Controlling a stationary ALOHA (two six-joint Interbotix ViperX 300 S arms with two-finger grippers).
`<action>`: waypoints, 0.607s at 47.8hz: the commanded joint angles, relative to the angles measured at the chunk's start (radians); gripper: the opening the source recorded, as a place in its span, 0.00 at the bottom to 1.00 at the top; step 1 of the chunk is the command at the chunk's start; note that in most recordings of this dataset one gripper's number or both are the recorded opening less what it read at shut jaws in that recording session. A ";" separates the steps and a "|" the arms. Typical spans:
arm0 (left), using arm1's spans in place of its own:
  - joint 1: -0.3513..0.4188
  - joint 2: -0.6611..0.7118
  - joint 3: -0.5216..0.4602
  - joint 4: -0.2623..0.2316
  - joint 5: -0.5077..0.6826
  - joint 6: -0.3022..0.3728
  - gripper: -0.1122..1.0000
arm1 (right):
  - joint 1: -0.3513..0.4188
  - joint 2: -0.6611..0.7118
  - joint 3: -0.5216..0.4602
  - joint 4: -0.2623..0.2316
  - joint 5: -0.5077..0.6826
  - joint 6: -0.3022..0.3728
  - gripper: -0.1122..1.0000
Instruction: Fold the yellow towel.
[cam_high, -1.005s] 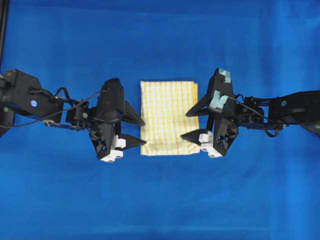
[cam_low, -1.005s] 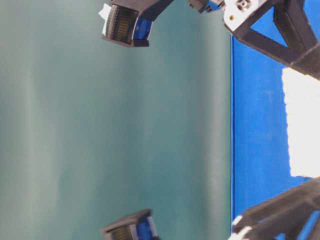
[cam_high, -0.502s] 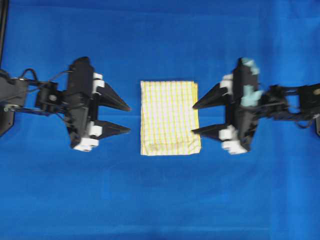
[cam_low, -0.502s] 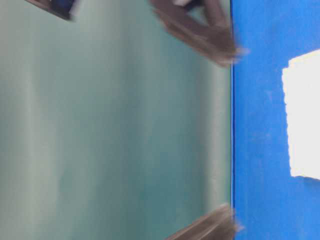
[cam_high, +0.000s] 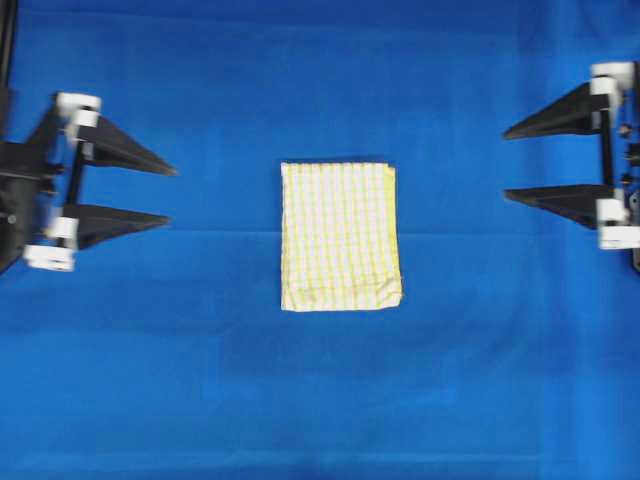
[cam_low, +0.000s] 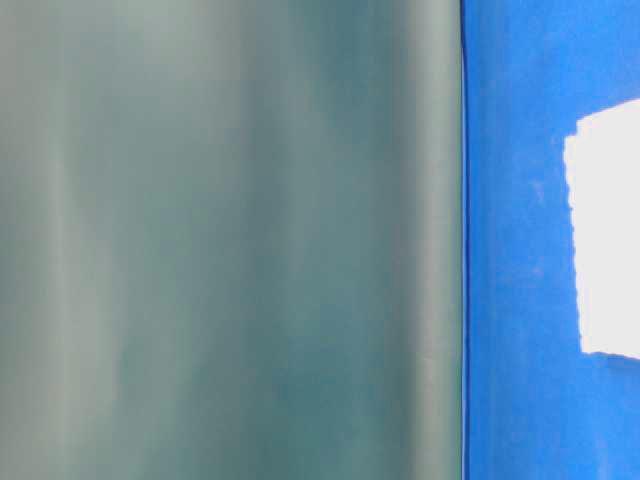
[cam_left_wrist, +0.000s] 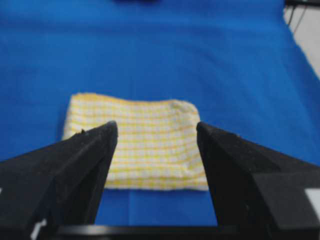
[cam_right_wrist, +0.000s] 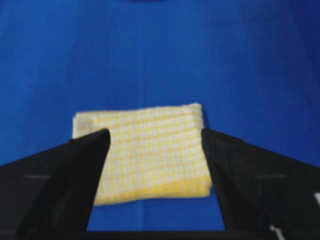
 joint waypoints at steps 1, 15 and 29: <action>0.008 -0.086 0.018 0.002 0.023 0.028 0.62 | -0.018 -0.078 0.009 -0.037 0.058 -0.003 0.77; 0.008 -0.319 0.138 0.000 0.118 0.054 0.62 | -0.035 -0.261 0.130 -0.051 0.121 0.002 0.77; -0.015 -0.360 0.192 -0.003 0.184 0.052 0.62 | -0.035 -0.278 0.218 -0.014 0.058 0.005 0.77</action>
